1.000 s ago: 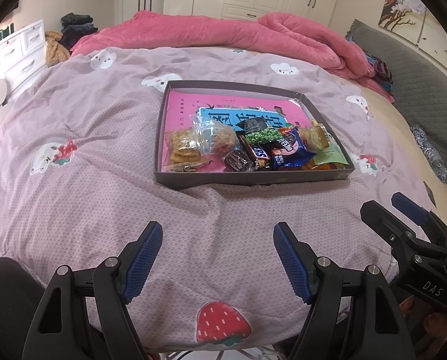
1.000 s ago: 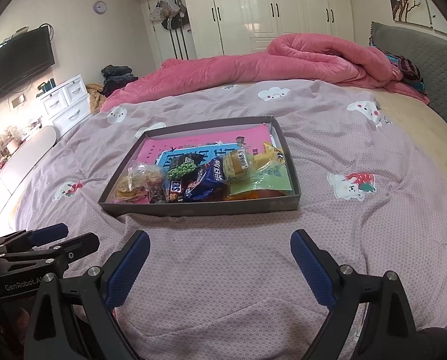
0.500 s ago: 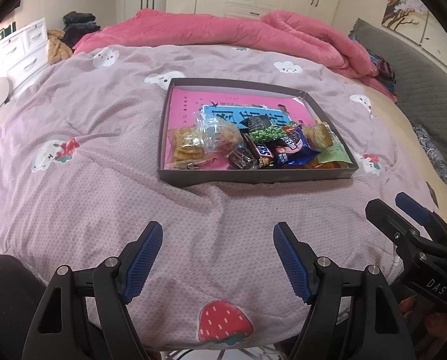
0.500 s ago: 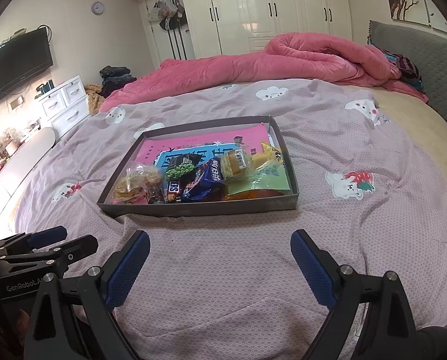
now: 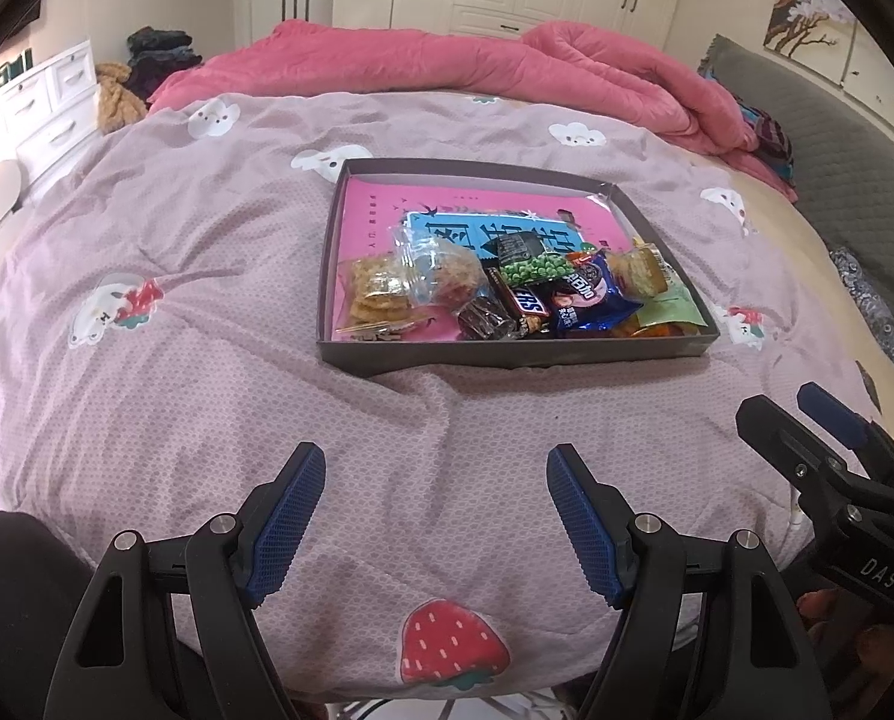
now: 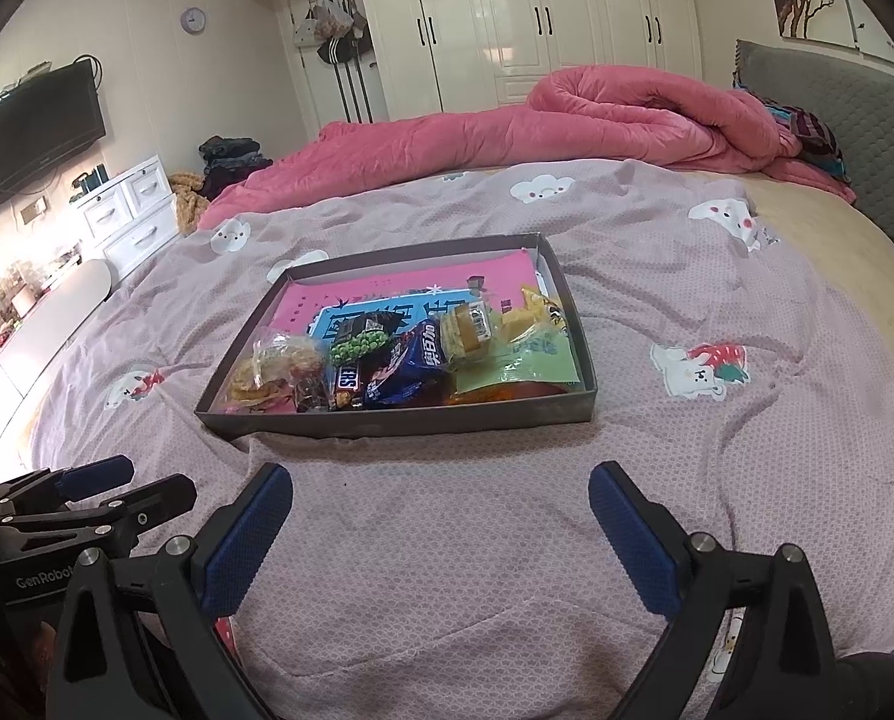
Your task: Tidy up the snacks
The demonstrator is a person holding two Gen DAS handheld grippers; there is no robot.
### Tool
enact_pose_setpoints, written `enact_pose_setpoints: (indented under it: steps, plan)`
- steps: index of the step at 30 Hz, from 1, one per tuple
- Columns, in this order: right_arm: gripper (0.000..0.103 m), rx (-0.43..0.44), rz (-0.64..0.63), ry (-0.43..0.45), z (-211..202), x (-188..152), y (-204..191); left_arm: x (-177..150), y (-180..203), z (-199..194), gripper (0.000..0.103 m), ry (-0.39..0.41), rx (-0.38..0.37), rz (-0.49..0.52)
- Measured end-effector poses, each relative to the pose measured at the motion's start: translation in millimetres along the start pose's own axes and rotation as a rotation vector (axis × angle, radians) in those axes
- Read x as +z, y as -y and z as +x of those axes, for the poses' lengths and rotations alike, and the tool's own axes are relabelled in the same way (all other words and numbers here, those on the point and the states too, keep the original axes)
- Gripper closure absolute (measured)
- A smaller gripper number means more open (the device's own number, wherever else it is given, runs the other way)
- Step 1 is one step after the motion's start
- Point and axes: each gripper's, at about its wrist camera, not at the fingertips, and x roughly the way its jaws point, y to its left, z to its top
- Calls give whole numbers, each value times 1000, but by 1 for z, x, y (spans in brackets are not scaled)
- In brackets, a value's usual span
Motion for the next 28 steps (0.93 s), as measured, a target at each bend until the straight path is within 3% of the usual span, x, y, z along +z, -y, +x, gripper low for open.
enact_pose_setpoints:
  steps: [16,23,25,28]
  plan:
    - [2,1,2,0,2,0,-1,0,1,2,25,-5,12,-1]
    - [2,-39,34,20,11,4,15,11,-8,13,25,-9,1,-18]
    - [2,-58,80,36,16,10,33,23,-23,16,25,15,25,-43]
    - [1,-139,147,54,27,28,71,50,-61,25,25,76,119,-108]
